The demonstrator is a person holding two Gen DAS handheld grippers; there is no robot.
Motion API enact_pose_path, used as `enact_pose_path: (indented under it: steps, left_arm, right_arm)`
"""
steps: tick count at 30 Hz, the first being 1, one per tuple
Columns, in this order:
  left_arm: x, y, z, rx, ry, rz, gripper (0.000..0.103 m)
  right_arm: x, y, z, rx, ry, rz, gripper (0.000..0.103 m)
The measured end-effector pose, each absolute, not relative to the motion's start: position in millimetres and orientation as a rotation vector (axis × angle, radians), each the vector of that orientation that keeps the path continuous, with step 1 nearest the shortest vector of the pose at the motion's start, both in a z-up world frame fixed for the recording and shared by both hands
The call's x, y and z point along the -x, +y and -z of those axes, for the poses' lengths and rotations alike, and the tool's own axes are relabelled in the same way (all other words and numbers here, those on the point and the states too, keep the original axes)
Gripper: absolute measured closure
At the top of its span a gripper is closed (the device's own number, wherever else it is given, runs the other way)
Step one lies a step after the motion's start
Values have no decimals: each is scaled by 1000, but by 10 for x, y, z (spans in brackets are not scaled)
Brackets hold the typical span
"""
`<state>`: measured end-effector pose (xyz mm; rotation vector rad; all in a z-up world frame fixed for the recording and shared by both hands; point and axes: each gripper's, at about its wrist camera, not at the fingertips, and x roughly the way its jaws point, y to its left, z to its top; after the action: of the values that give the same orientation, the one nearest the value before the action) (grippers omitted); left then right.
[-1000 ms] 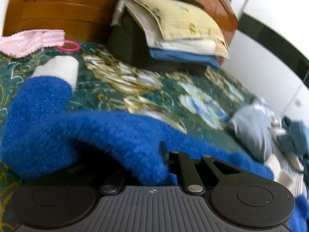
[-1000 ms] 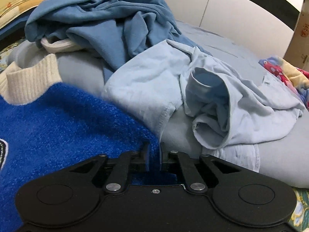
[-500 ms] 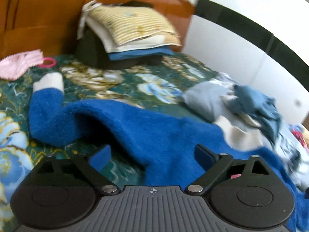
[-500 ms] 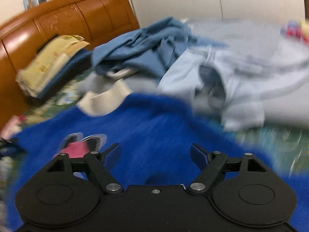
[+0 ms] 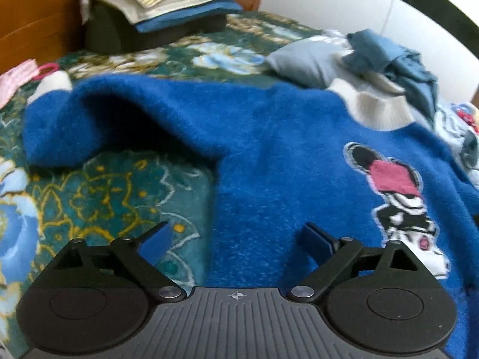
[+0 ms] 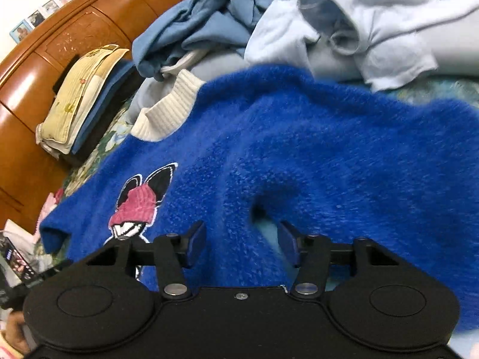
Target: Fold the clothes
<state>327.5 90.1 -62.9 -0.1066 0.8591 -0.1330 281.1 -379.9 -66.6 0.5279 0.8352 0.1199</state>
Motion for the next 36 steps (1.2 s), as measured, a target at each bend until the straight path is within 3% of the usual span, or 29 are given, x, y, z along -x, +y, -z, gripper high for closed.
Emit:
enact_pose_path:
  steps: [1,3,6,10,17,26,31,33,34,36]
  left_arm:
    - [-3268,891,623,105,854,147,25]
    - [-3257,887,612,132,852,187,67]
    - [-3221,920,577,158,829,179,82]
    - [-3162,841,597,40,804,168,83]
    - [-3203,820,654,35,804,160,80]
    - [-3192,755,588,35,811,121,78]
    - [-3113,752,492,38,804,102,75]
    - [-3060,767,444,42,793,97,67]
    - [-3034,776,414,42,787,96,64]
    - [-2974,792,343,41,770,91,46]
  right_arm:
    - [-2827,-3789,694,-534,839,-118,75]
    - [-2858,-3769,750,-546,847,-114,86]
    - [-2805,-3766,722,-519,817,-75,90]
    - [-2639,-3852,604,-453,753,22,91]
    - [-2648,-3884,798,-487,803,66,92]
    - [-2703,-3740,744,-393,815,78,87]
    - [-2687,-3656,693,-360,814,65,74]
    - [-2651,-3625,649,-358,812,53,67]
    - [-2623,-3610,620,-353,809,40,58]
    - [-2566,-3578,561,-345,802,14,43]
